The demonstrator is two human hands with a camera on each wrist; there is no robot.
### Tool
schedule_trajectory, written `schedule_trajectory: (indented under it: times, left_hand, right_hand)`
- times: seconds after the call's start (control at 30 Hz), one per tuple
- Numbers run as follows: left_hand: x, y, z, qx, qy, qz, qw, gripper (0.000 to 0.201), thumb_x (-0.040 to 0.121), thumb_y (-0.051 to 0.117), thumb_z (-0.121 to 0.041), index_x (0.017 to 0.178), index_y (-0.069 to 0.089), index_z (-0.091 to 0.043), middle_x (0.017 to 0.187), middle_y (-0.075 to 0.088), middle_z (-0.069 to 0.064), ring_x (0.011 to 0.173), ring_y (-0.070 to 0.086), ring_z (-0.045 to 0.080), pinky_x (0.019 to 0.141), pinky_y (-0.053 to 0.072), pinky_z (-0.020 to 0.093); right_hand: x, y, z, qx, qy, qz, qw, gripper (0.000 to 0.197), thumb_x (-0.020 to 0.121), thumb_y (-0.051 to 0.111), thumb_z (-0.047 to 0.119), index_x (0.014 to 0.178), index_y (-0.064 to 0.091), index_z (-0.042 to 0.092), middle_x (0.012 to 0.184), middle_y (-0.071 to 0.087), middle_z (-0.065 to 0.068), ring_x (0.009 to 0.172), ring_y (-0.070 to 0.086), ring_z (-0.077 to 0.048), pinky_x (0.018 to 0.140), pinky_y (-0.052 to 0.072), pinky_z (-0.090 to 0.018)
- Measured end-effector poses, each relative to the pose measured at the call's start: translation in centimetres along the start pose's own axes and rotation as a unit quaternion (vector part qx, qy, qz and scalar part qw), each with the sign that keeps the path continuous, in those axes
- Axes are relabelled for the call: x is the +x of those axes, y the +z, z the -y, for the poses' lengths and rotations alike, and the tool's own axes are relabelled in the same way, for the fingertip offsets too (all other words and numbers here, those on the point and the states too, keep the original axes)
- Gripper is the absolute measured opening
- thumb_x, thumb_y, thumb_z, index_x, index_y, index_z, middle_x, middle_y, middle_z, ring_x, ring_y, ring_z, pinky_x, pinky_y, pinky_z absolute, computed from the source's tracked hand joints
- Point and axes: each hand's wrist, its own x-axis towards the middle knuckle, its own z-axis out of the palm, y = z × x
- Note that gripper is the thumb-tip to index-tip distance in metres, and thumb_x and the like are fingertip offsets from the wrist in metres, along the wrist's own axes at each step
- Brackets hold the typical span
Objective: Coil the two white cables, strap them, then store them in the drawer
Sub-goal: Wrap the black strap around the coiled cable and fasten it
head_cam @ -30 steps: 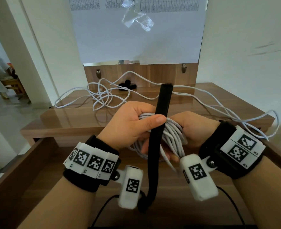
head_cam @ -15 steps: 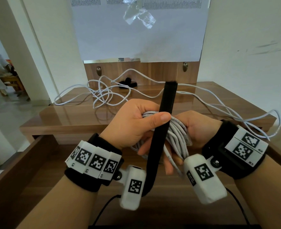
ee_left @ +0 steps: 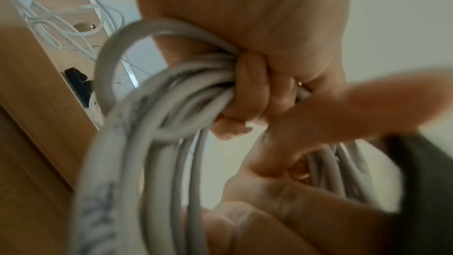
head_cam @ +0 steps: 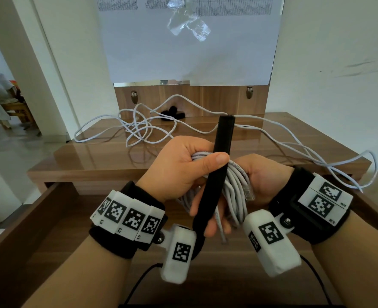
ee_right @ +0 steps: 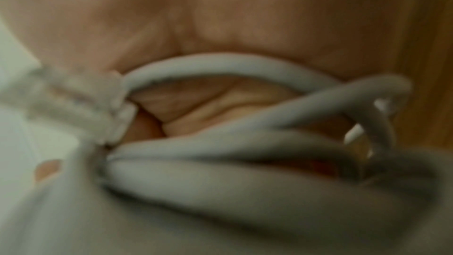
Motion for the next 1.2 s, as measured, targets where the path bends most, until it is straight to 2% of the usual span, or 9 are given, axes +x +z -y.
schedule_trajectory:
  times: [0.17,0.33,0.53,0.67,0.77,0.93,1.0,1.1,1.2]
  left_hand:
    - [0.0,-0.1,0.1,-0.020,0.010,-0.006,1.000,0.029,0.090,0.058,-0.030,0.066,0.064,-0.015,0.058,0.057,-0.003,0.050,0.052,0.015,0.048,0.042,0.021]
    - [0.0,0.0,0.0,-0.031,0.009,0.006,0.999,0.028,0.091,0.057,-0.022,0.063,0.058,-0.024,0.052,0.054,-0.016,0.046,0.049,-0.002,0.049,0.037,0.009]
    - [0.1,0.0,0.2,-0.034,0.000,0.005,0.999,0.030,0.093,0.062,-0.023,0.063,0.062,-0.028,0.055,0.056,-0.013,0.048,0.050,0.002,0.049,0.039,0.013]
    - [0.0,-0.1,0.3,-0.030,0.006,-0.011,0.999,0.031,0.093,0.058,-0.017,0.064,0.063,-0.028,0.056,0.058,-0.014,0.050,0.051,0.001,0.051,0.041,0.013]
    - [-0.1,-0.3,0.3,-0.052,0.016,-0.026,0.998,0.025,0.093,0.055,-0.016,0.068,0.061,-0.012,0.058,0.062,-0.008,0.046,0.055,0.003,0.046,0.042,0.016]
    - [-0.1,-0.6,0.3,-0.094,0.024,-0.065,0.993,0.024,0.092,0.052,-0.018,0.074,0.060,-0.004,0.056,0.064,-0.005,0.040,0.051,0.002,0.039,0.037,0.014]
    - [0.0,-1.0,0.6,-0.089,0.021,-0.068,0.993,0.028,0.095,0.054,-0.020,0.081,0.060,0.004,0.055,0.060,-0.008,0.040,0.045,0.002,0.041,0.034,0.013]
    - [0.1,-1.3,1.1,-0.079,0.013,-0.083,0.993,0.033,0.098,0.052,-0.022,0.087,0.059,0.008,0.056,0.057,-0.002,0.039,0.038,0.005,0.039,0.031,0.016]
    - [0.3,-0.8,1.2,-0.107,0.005,-0.099,0.989,0.032,0.099,0.049,-0.019,0.094,0.058,0.011,0.061,0.055,0.021,0.039,0.041,0.003,0.040,0.034,0.014]
  right_hand:
    - [-0.1,0.3,-0.2,-0.027,-0.020,0.024,0.999,0.042,0.087,0.049,0.034,0.110,0.071,0.007,0.109,0.069,-0.016,0.078,0.071,-0.030,0.085,0.048,-0.045]
    - [0.1,0.4,-0.3,0.037,-0.037,0.041,0.998,0.038,0.087,0.051,0.022,0.104,0.066,-0.008,0.107,0.065,-0.028,0.093,0.067,-0.044,0.078,0.055,-0.044]
    - [0.0,-0.1,-0.3,0.011,-0.018,0.017,1.000,0.042,0.087,0.046,0.026,0.101,0.065,-0.009,0.098,0.067,-0.025,0.077,0.070,-0.038,0.074,0.057,-0.042]
    - [0.5,0.0,-0.5,0.052,-0.065,-0.028,0.996,0.037,0.086,0.041,0.019,0.086,0.070,-0.005,0.082,0.068,-0.022,0.078,0.070,-0.039,0.075,0.057,-0.044]
    - [1.2,-0.1,-0.5,0.103,-0.133,-0.074,0.983,0.032,0.085,0.049,0.014,0.097,0.073,-0.003,0.090,0.069,-0.025,0.083,0.070,-0.034,0.080,0.058,-0.043]
    - [1.5,-0.5,0.0,0.008,-0.191,-0.212,0.958,0.020,0.077,0.056,0.007,0.071,0.075,0.003,0.067,0.069,-0.015,0.058,0.067,-0.022,0.062,0.059,-0.031]
    - [1.7,-0.7,0.1,0.037,-0.214,-0.248,0.944,0.021,0.075,0.058,0.007,0.086,0.074,0.000,0.074,0.068,-0.016,0.060,0.066,-0.022,0.063,0.057,-0.031]
    - [1.3,-1.3,0.5,0.141,-0.234,-0.257,0.927,0.045,0.076,0.057,0.002,0.120,0.060,-0.002,0.104,0.065,-0.021,0.088,0.064,-0.029,0.084,0.054,-0.040]
    - [0.2,-1.7,1.2,0.236,-0.288,-0.220,0.902,0.038,0.081,0.052,0.000,0.118,0.059,0.001,0.092,0.067,-0.010,0.084,0.066,-0.020,0.086,0.056,-0.034]
